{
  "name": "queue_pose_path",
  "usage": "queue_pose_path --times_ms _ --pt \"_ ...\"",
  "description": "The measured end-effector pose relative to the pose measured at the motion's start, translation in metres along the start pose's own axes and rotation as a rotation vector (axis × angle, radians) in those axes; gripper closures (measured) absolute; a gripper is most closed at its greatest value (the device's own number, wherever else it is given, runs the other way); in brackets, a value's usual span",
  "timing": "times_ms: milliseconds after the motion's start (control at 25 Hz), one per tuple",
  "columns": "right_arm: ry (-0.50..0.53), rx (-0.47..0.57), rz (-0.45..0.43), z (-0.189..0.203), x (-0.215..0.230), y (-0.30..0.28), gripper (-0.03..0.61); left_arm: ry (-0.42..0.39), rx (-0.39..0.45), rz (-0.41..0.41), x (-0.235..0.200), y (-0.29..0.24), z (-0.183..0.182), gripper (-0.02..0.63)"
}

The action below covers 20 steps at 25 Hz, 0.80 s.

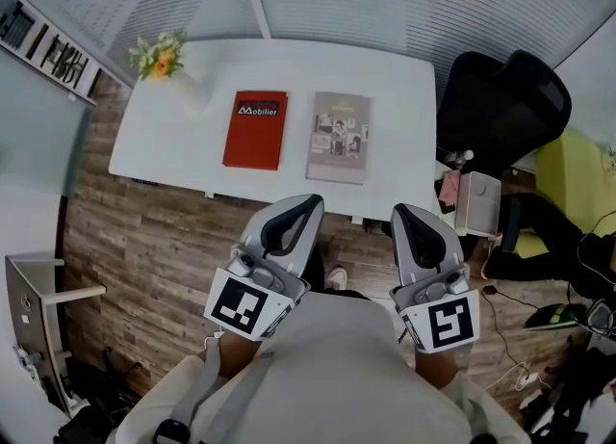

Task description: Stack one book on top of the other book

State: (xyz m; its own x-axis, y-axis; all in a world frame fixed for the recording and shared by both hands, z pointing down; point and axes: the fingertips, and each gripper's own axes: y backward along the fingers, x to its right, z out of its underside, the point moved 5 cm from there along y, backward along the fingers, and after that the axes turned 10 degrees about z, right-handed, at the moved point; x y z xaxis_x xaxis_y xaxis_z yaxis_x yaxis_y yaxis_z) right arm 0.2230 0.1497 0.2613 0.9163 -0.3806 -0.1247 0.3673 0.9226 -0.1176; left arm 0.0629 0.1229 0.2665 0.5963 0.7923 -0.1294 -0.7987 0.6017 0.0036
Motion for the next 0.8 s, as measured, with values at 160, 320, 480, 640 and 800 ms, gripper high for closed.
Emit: queue_pose_path --times_ms 160,320,480,640,800 --pt "0.005 -0.003 0.003 -0.005 0.0 -0.038 0.573 0.002 0.008 0.002 -0.037 -0.01 -0.005 0.609" --pt "0.011 0.002 0.007 -0.012 -0.001 -0.077 0.573 0.004 0.014 0.002 -0.076 -0.018 -0.01 0.609" --pt "0.015 0.001 0.013 -0.019 -0.004 -0.114 0.573 0.006 0.019 0.0 -0.115 -0.022 -0.016 0.609" --pt "0.019 0.003 0.019 -0.025 -0.009 -0.147 0.574 0.003 0.024 -0.001 -0.149 -0.025 -0.021 0.609" --pt "0.006 0.002 0.029 -0.032 -0.014 -0.173 0.574 0.004 0.027 0.005 -0.175 -0.028 -0.025 0.609"
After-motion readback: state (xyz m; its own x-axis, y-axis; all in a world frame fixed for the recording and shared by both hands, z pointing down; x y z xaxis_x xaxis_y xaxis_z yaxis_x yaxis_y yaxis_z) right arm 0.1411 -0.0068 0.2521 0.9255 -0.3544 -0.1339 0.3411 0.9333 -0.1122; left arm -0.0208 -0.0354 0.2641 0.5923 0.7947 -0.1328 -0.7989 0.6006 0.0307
